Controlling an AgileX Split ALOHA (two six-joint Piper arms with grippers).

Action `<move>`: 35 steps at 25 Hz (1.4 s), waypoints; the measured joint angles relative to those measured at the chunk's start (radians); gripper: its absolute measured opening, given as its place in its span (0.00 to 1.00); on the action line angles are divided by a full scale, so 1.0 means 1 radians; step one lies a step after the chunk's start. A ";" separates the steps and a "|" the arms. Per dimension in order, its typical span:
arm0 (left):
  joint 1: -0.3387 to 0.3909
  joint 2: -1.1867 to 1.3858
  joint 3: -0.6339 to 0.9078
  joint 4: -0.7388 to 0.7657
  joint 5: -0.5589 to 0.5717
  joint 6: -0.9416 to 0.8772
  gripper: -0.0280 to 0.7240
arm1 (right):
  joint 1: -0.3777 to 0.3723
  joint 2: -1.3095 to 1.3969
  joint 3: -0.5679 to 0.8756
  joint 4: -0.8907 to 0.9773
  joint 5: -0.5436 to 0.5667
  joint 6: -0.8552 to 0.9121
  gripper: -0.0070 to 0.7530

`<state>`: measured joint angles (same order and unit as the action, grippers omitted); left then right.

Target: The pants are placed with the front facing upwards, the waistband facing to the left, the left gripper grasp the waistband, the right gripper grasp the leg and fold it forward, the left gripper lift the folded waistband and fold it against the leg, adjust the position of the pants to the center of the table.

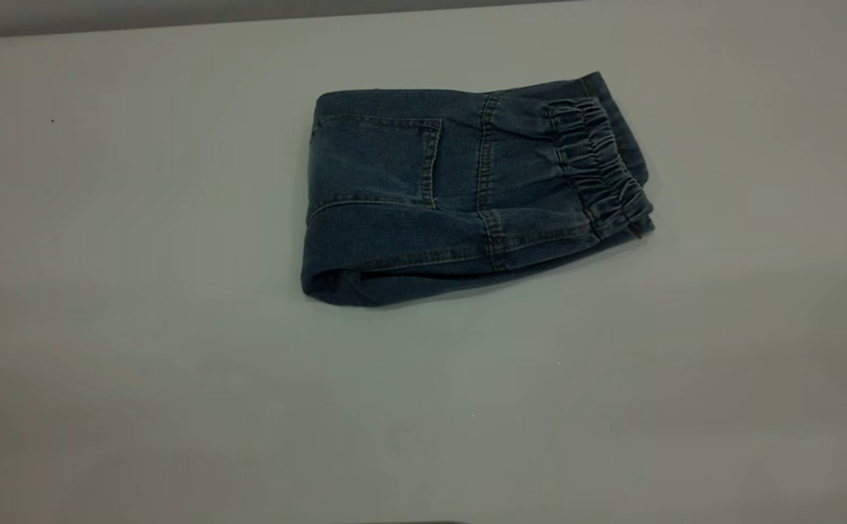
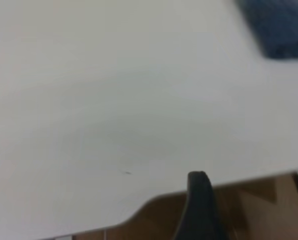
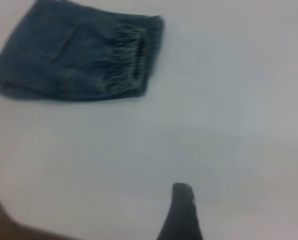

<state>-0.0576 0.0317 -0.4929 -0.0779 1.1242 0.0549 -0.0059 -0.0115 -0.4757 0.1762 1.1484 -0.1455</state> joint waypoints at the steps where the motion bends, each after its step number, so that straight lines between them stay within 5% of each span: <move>1: 0.025 -0.020 0.000 0.000 0.000 0.000 0.66 | -0.023 0.000 0.000 0.000 0.000 0.000 0.66; 8: 0.070 -0.050 0.000 -0.001 0.003 0.000 0.66 | -0.087 0.000 0.000 0.000 0.000 0.000 0.66; 35: 0.070 -0.050 0.000 -0.001 0.003 -0.001 0.66 | -0.093 0.000 0.000 -0.089 -0.007 0.121 0.66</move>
<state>0.0125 -0.0181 -0.4929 -0.0787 1.1275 0.0541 -0.0989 -0.0115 -0.4755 0.0873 1.1410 -0.0246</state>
